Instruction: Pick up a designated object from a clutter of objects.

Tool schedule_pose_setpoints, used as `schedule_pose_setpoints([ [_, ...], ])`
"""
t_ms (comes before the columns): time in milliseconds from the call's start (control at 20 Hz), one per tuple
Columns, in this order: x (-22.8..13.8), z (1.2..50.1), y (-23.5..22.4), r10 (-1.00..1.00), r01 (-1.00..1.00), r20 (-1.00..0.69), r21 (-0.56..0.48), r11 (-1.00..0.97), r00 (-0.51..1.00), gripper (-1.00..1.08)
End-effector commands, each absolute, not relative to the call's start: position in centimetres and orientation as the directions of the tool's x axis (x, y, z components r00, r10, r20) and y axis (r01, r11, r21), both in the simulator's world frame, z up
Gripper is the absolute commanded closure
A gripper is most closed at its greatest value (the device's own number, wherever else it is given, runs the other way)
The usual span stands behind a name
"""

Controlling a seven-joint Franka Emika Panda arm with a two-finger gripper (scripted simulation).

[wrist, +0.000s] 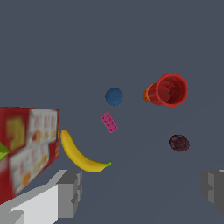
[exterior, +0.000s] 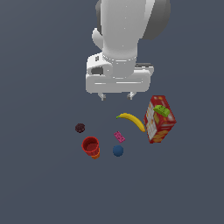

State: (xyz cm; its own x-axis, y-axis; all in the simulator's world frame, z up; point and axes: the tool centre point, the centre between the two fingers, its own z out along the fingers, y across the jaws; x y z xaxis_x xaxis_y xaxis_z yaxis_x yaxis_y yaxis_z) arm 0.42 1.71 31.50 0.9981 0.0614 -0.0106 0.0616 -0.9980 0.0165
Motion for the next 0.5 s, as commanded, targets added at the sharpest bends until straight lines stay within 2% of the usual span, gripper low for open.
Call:
schedule_pose_setpoints([
  [0,0.4,31.5,1.7,0.063,0.063,-0.012,0.016,-0.998,0.998,-0.92],
  [450,0.6,31.2,3.6,0.138,0.138,-0.011,0.016,-0.990,0.990,-0.92],
])
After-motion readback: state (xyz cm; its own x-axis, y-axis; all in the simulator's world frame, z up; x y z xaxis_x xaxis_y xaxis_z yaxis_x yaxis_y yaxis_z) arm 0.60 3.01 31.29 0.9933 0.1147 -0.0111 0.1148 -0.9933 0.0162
